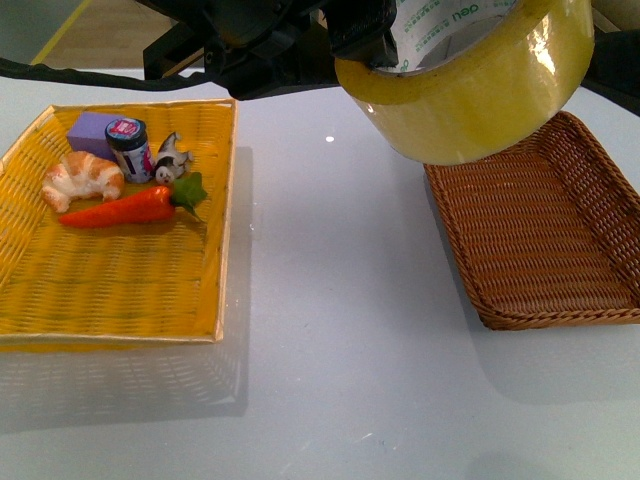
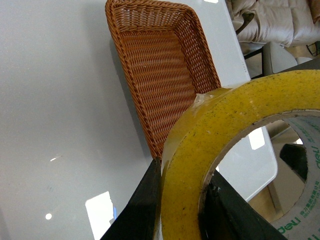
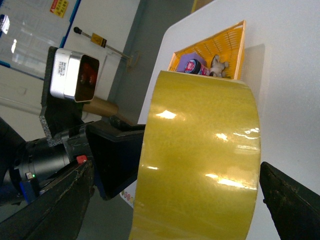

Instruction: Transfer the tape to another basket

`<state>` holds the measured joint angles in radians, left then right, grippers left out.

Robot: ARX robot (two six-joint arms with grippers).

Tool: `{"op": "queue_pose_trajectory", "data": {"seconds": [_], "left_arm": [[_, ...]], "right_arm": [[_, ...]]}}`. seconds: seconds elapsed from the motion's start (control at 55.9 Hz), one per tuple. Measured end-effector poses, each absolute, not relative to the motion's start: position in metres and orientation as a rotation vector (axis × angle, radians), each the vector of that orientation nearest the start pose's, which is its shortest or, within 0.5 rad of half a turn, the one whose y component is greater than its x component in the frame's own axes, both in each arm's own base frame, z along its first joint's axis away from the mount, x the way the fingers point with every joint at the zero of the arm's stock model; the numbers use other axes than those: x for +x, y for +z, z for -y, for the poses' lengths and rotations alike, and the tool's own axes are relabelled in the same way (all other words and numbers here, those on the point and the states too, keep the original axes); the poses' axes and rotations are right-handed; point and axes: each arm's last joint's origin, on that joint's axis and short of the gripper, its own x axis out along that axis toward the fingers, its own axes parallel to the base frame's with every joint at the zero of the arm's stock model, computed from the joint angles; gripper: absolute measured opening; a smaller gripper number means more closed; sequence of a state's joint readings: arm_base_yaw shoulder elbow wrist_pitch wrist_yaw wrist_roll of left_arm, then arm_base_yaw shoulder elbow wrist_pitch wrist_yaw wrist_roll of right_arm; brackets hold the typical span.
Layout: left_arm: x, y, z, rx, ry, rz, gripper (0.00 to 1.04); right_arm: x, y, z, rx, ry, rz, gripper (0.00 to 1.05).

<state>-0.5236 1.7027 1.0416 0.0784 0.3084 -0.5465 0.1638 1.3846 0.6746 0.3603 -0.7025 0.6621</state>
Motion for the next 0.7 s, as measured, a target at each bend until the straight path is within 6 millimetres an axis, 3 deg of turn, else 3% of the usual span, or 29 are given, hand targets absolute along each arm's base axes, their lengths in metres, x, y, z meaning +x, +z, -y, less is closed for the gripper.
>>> {"op": "queue_pose_trajectory", "data": {"seconds": [0.143,0.411,0.483,0.698], "left_arm": [[0.3113,0.2098,0.1900,-0.436,-0.626,-0.798,0.15],[0.3114,0.2103,0.1903,-0.439,-0.634,-0.795,0.15],[0.3115,0.2105,0.1903,-0.440,-0.635,-0.793,0.16],[0.3112,0.2137,0.1906,-0.452,-0.647,-0.781,0.48]], "right_arm": [[0.2762,0.2134,-0.0700,0.710,0.707,-0.650,0.95],[0.2768,0.2139,-0.0729,0.721,0.710,-0.644,0.53],[0.2769,0.2140,-0.0728,0.731,0.707,-0.646,0.47],[0.2773,0.2141,-0.0726,0.741,0.708,-0.643,0.46]]}}
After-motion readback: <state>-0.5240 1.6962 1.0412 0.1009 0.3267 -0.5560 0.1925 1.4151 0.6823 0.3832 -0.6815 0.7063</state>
